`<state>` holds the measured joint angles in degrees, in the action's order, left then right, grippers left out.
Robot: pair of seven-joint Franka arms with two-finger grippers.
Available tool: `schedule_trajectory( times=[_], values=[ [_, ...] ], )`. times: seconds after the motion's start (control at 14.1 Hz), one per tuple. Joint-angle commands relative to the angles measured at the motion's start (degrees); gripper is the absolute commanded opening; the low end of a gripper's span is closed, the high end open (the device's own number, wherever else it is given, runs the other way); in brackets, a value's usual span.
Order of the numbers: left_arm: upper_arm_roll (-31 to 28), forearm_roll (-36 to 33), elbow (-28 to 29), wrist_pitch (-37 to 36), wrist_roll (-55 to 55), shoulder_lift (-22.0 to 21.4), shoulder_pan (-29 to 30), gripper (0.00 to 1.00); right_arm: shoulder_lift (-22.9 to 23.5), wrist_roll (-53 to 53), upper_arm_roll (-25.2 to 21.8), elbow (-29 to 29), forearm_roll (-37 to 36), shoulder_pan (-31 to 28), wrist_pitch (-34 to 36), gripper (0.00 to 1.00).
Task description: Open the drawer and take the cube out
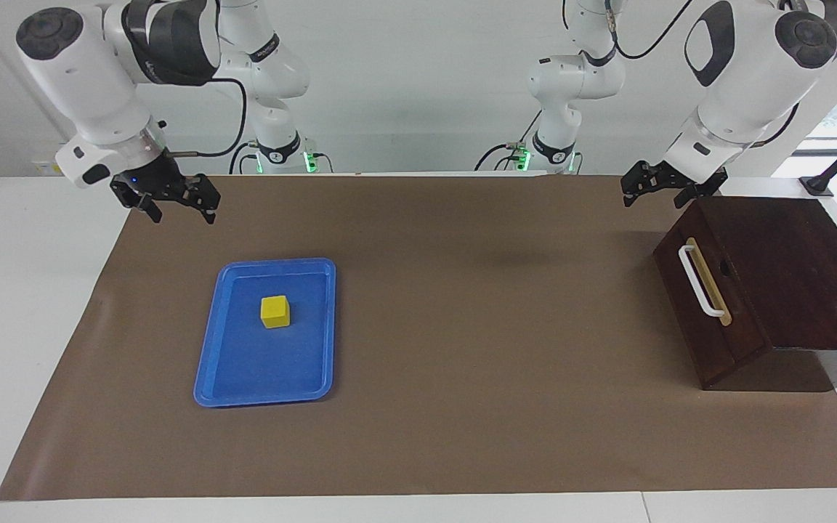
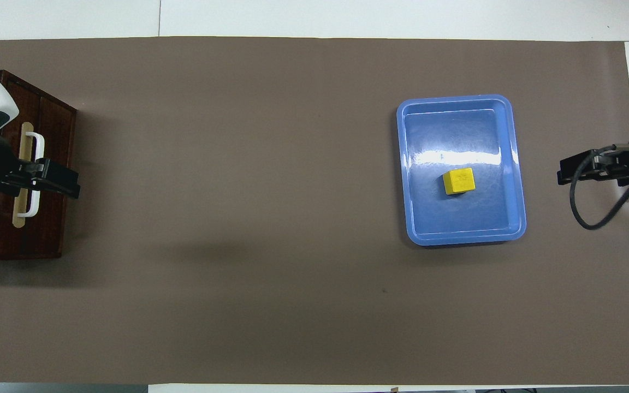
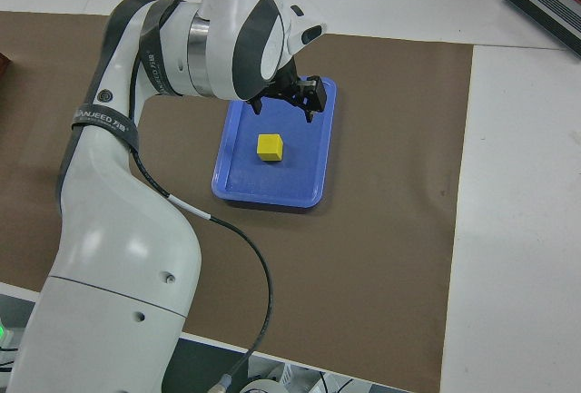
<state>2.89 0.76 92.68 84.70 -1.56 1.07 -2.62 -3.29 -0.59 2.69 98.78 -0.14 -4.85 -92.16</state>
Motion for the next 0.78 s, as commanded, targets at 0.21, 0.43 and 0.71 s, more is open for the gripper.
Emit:
schedule_trajectory(
  times=[0.21,0.43,0.71],
  values=[
    [-0.6,0.4,0.3,0.5,-1.5,-0.7,1.0,1.0,-1.3,-7.8,0.7,-1.1,-2.1,-0.8,2.4,1.0],
    [-0.6,0.4,0.7,0.7,-1.8,-0.8,0.8,1.0,0.0,-6.5,0.7,-2.1,-0.9,-1.0,3.4,1.0],
    [-0.5,0.4,1.2,1.7,-1.8,-1.1,0.6,1.0,0.1,-6.5,1.1,-2.9,-0.6,-1.6,5.6,1.0]
  ],
)
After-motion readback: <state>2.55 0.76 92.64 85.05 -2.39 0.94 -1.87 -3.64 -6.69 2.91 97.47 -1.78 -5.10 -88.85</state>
